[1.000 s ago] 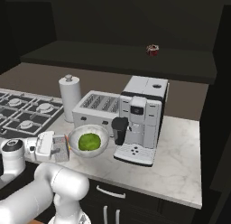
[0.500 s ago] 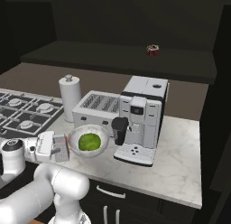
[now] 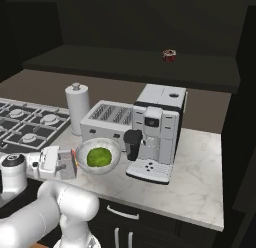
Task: Pick the cheese from the fridge and the cheese grater from the cabinet and place them next to the salad bowl.
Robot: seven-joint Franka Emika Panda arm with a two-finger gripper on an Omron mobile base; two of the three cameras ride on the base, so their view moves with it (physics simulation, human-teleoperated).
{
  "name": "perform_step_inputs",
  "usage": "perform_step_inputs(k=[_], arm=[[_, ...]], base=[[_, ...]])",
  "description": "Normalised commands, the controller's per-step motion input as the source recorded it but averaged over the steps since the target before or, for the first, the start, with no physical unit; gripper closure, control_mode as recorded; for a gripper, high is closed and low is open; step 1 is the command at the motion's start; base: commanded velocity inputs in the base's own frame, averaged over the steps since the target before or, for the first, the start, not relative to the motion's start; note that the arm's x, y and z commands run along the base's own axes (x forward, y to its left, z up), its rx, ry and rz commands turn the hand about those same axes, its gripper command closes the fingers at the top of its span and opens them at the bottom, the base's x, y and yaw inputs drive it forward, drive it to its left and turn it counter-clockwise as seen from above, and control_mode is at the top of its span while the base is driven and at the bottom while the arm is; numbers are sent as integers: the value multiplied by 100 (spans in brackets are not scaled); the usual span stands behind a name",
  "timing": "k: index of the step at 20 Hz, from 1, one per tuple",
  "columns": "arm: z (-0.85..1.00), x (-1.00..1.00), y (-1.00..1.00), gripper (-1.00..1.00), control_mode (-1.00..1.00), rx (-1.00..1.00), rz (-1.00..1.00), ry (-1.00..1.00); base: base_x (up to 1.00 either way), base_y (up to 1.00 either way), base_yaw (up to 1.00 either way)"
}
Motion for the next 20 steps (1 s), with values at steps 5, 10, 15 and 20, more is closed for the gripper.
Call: perform_step_inputs(k=[5, 10, 15, 20], arm=[[0, -3, 6, -100, -100, 4, 0, 7], [0, -13, 1, -100, -100, 7, 0, 2], [0, -40, 0, -100, -100, 7, 0, 0], [12, -18, 2, -100, -100, 9, 0, 0]], base=[[0, 0, 0], [0, 0, 0], [0, 0, 0], [0, 0, 0]])
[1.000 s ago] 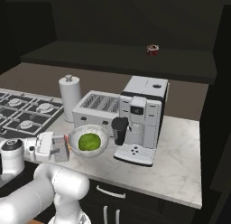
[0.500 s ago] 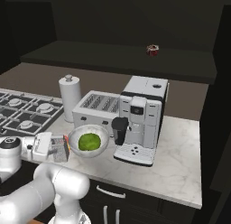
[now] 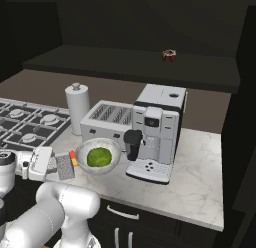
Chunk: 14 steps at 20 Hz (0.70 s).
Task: Pick the cheese from the fridge and the cheese grater from the cabinet and place them next to the salad bowl.
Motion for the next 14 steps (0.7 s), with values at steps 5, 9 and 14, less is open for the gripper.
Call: perform_step_inputs(k=[5, 9, 14], arm=[[22, 10, 18, -100, -100, 4, 2, 1], [8, 33, 19, -100, -100, 0, 3, 14], [1, 5, 29, -100, -100, 0, 2, 18]], base=[[0, 0, 0], [0, 0, 0], [0, 0, 0]])
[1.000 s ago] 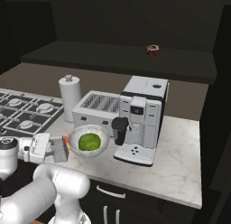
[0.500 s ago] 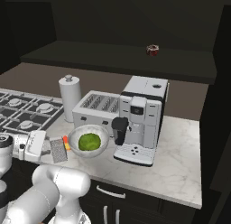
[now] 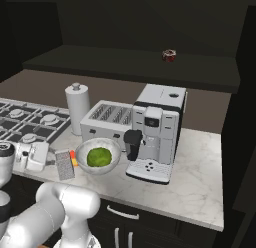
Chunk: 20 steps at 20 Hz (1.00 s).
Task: Pick the cheese from the fridge and the cheese grater from the cabinet and place them next to the salad bowl.
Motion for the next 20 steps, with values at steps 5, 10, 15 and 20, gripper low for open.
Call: perform_step_inputs(k=[5, 10, 15, 20], arm=[[6, 0, 23, -100, -100, 1, 2, 20], [23, -10, 6, -100, -100, 9, 1, 3], [23, -36, 0, -100, -100, 22, 1, 0], [23, -45, -2, -100, -100, 41, 0, 0]], base=[[0, 0, 0], [0, 0, 0], [0, 0, 0], [0, 0, 0]])
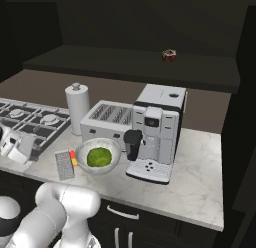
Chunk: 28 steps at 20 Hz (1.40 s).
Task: Pick the cheese from the fridge and the cheese grater from the cabinet and place them next to the salad bowl.
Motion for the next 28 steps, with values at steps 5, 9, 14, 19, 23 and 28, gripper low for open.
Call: perform_step_inputs(k=[5, 9, 14, 19, 23, 28], arm=[[-2, -30, -8, -100, -100, 54, 0, 8], [-21, -3, -30, -100, -100, 63, 0, 15], [44, -16, -16, -100, -100, 53, 0, 11], [44, -22, -3, -100, -100, 16, 6, 12], [10, 0, -2, -100, -100, -10, 12, -1], [14, -2, -65, -100, -100, -31, -4, 0]], base=[[0, 0, 0], [0, 0, 0], [0, 0, 0], [0, 0, 0], [0, 0, 0], [0, 0, 0]])
